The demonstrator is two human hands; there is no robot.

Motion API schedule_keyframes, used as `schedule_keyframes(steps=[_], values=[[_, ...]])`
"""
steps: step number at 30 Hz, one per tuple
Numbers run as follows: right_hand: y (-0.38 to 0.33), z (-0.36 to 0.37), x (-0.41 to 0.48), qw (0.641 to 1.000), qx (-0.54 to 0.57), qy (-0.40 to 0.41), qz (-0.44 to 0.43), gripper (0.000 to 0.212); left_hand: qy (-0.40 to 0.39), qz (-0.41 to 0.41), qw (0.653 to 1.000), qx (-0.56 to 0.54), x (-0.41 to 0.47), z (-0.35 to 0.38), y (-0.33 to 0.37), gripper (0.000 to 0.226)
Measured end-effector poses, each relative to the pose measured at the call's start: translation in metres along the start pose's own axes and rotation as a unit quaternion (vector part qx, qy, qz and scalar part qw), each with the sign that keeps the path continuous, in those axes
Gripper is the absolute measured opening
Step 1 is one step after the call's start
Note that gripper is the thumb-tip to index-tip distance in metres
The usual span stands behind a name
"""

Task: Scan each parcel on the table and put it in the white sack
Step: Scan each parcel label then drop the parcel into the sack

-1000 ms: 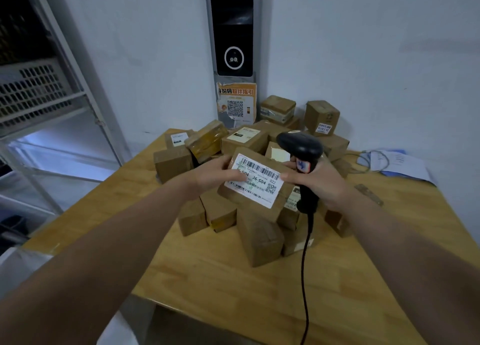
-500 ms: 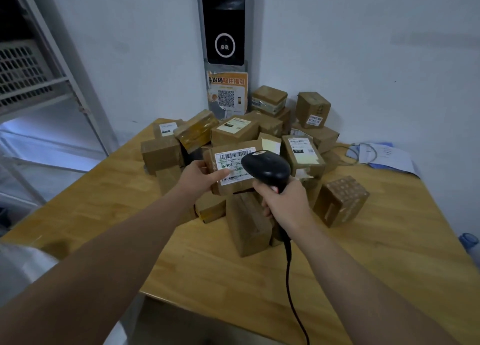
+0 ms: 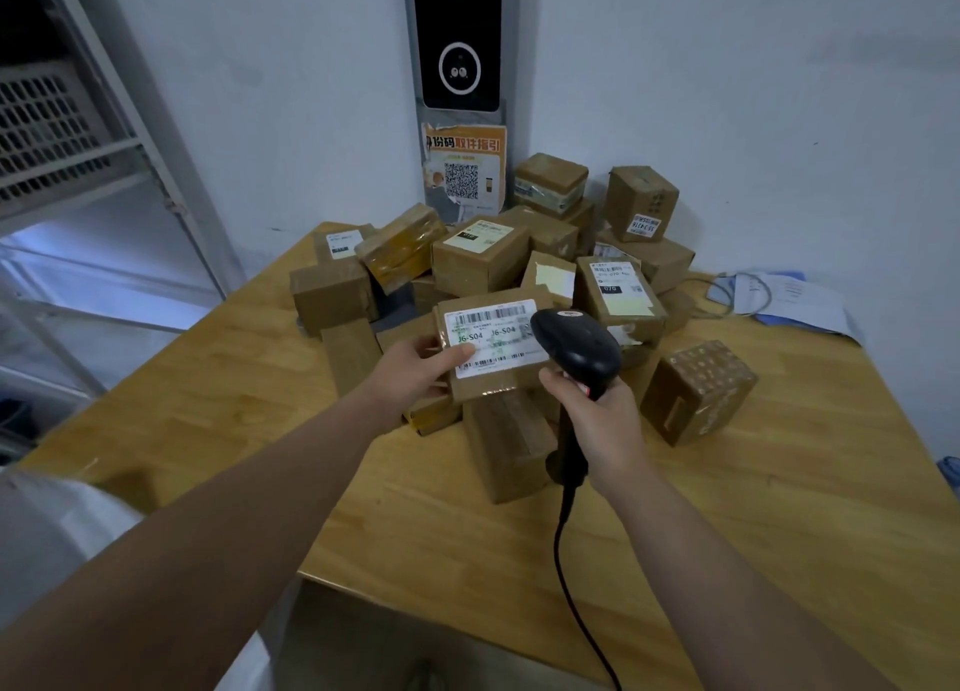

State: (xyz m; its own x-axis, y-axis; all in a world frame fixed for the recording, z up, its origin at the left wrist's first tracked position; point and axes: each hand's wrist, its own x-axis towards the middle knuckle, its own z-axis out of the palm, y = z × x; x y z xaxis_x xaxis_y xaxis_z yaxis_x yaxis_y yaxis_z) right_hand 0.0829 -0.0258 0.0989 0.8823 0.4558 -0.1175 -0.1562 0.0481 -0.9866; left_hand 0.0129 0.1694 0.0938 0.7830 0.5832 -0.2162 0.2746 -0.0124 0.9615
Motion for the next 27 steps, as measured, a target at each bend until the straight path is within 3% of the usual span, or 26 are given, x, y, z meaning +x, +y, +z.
schedule_keyframes(steps=[5,8,10,12,19,27], values=[[0.001,-0.002,0.004,1.0,-0.009,0.003,-0.014,0.022,-0.086,-0.024,0.996,-0.008,0.0,0.006,-0.011,0.058],[0.002,-0.002,0.005,0.992,-0.098,0.02,-0.08,0.028,-0.02,-0.014,0.999,0.024,0.008,-0.001,-0.022,0.074],[0.004,0.0,0.0,0.993,-0.093,-0.033,-0.065,0.013,0.028,-0.014,0.999,0.013,0.011,-0.006,-0.026,0.073],[0.011,0.003,-0.006,0.99,-0.119,-0.06,-0.053,0.018,0.052,-0.009,0.999,0.001,0.013,-0.009,-0.028,0.07],[0.014,0.008,-0.019,0.991,-0.125,-0.05,-0.01,0.027,0.095,0.013,0.995,0.014,0.008,-0.013,-0.031,0.047],[0.009,0.014,-0.02,0.983,-0.18,-0.042,-0.001,0.035,0.116,0.019,0.992,0.043,0.009,-0.022,-0.036,0.06]])
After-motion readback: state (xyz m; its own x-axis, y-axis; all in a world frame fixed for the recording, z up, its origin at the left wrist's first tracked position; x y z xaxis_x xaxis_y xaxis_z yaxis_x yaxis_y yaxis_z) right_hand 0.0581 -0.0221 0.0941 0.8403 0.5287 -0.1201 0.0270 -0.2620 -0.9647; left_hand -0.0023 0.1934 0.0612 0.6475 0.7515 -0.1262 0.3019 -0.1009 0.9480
